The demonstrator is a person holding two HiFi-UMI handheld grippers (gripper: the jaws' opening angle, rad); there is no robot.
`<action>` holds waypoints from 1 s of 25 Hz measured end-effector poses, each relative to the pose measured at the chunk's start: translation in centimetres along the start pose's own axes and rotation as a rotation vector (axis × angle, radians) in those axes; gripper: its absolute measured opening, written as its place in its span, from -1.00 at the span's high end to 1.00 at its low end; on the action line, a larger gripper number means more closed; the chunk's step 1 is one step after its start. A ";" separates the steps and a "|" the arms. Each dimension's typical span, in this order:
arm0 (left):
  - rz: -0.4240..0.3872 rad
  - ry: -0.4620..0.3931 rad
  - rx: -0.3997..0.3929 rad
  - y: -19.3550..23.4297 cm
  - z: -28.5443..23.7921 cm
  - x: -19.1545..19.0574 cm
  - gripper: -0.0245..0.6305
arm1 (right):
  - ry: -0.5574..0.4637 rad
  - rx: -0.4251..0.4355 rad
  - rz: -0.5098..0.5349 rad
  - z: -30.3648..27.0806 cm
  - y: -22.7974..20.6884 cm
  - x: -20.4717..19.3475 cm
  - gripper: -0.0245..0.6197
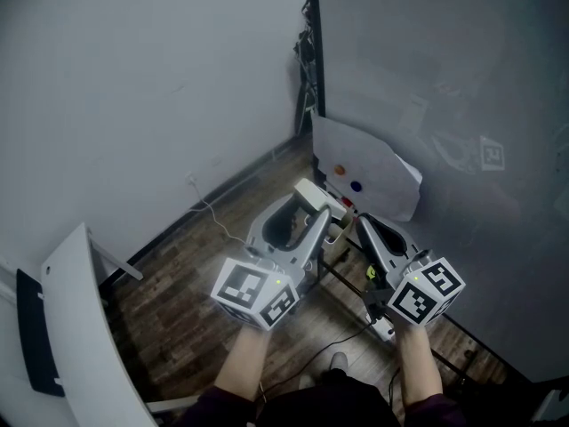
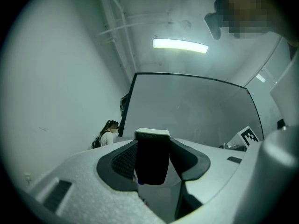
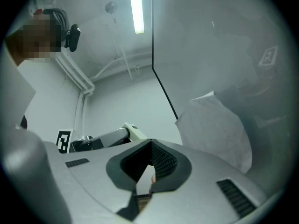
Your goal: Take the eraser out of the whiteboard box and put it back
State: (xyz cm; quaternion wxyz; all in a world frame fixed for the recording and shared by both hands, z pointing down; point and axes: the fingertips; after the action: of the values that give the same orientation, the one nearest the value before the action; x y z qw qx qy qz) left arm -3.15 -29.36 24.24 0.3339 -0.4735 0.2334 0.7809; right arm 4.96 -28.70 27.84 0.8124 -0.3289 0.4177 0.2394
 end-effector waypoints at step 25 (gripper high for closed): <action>0.081 0.120 0.054 3.4 0.3 -8.1 0.32 | 0.072 -0.073 -0.029 0.0 -4.0 -5.1 0.91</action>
State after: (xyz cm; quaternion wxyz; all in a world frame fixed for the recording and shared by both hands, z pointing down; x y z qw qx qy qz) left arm -3.23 -33.86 31.79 0.3002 -0.5006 0.2929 0.7573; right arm 4.92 -31.96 33.42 0.7877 -0.3728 0.4328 0.2308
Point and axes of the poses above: the fingertips, and each gripper's own axes: z backward along the fingers, y to its left, x out of its top, and after that the axes turned 15 degrees about -y, right-handed
